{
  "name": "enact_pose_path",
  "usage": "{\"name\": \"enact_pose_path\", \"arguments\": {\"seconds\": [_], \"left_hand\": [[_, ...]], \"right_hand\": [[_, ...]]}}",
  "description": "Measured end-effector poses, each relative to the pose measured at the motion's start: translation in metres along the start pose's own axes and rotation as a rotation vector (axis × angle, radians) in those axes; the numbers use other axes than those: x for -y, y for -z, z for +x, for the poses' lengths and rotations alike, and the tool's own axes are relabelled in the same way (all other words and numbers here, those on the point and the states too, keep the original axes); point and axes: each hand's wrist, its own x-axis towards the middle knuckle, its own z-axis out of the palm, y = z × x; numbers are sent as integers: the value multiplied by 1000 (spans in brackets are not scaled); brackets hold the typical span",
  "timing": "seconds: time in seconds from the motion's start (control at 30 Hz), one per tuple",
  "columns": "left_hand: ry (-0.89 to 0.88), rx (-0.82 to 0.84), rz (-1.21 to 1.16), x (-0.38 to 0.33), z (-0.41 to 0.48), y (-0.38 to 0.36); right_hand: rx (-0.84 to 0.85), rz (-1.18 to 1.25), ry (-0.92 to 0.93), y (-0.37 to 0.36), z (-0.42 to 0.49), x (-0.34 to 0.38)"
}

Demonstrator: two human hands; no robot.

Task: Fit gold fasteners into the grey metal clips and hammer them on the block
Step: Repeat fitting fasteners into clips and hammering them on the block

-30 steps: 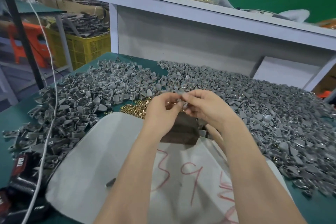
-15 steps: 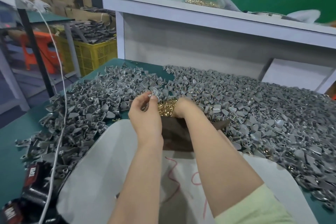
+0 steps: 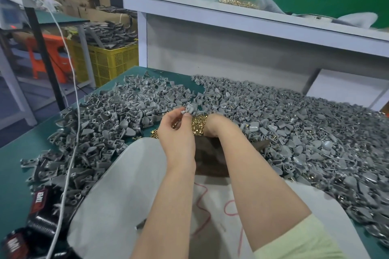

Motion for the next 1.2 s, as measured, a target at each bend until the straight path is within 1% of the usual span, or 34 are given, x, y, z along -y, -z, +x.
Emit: {"name": "enact_pose_path", "arguments": {"seconds": [0.1,0.27,0.33,0.4,0.47,0.53,0.7,0.77,0.97,1.1,1.2], "left_hand": [[-10,12,13,0,-1,0],[-18,45,62,3,-1,0],[-27,52,85,5,0,0],[-35,53,104,7,2,0],[-43,59,125,9,3,0],[-48,69,145,10,3,0],[-43,82,174,11,1,-1],[-49,88,179,10,1,-1],[-25,81,181,9,0,-1],[-15,78,182,8,-1,-2],[-10,78,184,8,-1,-1]], "right_hand": [[-2,34,-14,-3,-1,-2],[-28,181,-42,-7,0,-6],[-109,254,-49,-11,0,-7],[-225,343,-62,-14,2,-10],[-292,398,-71,-16,3,-13],[-260,363,-73,-16,2,-13],[-49,196,-68,-6,-2,-5],[8,143,-45,-3,-5,-2],[11,89,16,-1,-9,-3],[31,111,32,1,-12,-3],[4,123,54,1,-14,-2]]}}
